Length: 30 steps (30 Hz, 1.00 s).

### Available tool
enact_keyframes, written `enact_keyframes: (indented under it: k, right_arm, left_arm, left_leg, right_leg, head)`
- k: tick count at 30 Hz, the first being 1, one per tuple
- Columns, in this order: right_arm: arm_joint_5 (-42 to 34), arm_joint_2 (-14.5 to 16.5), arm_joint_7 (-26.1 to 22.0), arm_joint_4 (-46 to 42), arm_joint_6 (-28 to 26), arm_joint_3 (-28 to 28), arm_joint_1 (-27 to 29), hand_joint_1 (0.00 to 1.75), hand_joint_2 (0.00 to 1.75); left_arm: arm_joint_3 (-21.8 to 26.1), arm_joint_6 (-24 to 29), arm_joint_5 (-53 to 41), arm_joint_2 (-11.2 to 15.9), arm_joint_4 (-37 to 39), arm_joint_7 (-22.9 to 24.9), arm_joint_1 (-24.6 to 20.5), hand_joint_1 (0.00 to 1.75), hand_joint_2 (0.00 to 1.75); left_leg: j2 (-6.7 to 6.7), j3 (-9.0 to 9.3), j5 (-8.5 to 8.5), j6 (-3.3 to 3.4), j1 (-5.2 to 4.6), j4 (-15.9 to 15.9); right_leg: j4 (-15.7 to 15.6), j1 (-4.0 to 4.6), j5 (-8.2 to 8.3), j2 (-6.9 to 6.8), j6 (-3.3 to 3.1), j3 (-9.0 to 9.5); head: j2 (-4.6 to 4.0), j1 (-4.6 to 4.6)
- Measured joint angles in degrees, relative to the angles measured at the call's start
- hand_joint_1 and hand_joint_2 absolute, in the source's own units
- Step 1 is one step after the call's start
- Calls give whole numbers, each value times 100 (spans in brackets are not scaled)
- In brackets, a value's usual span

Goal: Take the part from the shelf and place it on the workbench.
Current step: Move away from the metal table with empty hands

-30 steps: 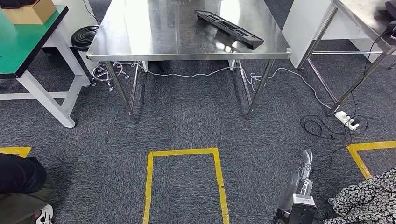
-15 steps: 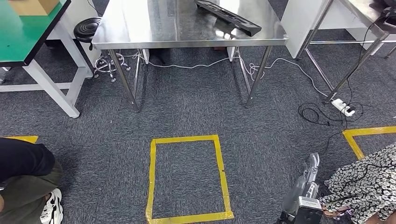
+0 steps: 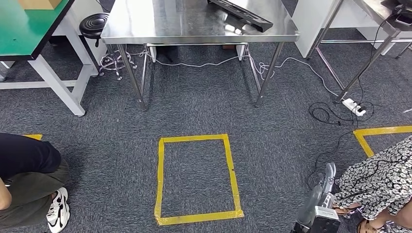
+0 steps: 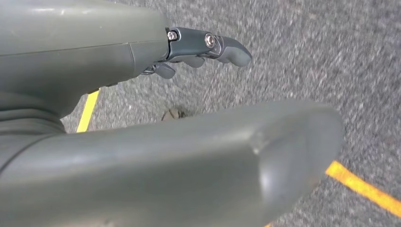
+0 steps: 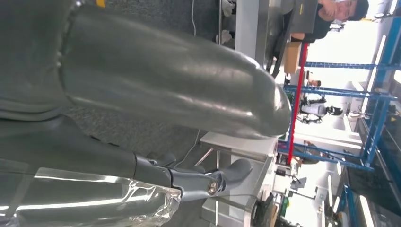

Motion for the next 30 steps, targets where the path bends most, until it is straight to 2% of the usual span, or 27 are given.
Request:
enact_keyframes:
  k: [5, 8, 12, 16, 30]
  right_arm:
    - [8, 29, 31, -103, -50, -96, 100, 0, 0]
    - [9, 43, 54, -165, -51, -143, 169, 0, 0]
    - [9, 52, 61, -205, -53, -171, 219, 0, 0]
    - [9, 54, 66, -219, -52, -215, 225, 0, 0]
    - [86, 101, 161, -236, 29, -386, 215, 0, 0]
  left_arm:
    - [-20, -7, -19, -3, 0, -4, -14, 0, 0]
    - [-21, -19, -22, -5, 0, -4, -19, 0, 0]
    - [-22, -23, -24, -9, 0, -4, -23, 0, 0]
    - [-20, -41, -24, -11, 0, -4, -23, 0, 0]
    - [-20, -27, -19, -42, 5, -4, -23, 0, 0]
  left_leg:
    - [1, -56, 55, 117, -96, -4]
    - [2, -78, 78, 159, -112, -4]
    - [3, -96, 104, 195, -125, -3]
    - [4, -116, 129, 206, -125, -2]
    - [4, -135, 162, 187, -105, -2]
  right_leg:
    - [-41, -55, 71, 4, 95, -95]
    - [-59, -69, 112, 7, 140, -108]
    - [-63, -79, 145, 9, 168, -115]
    - [-63, -78, 170, 9, 191, -103]
    - [-57, -61, 196, 8, 165, -119]
  head:
    - [0, 14]
    - [0, 14]
    - [0, 13]
    - [0, 11]
    - [0, 12]
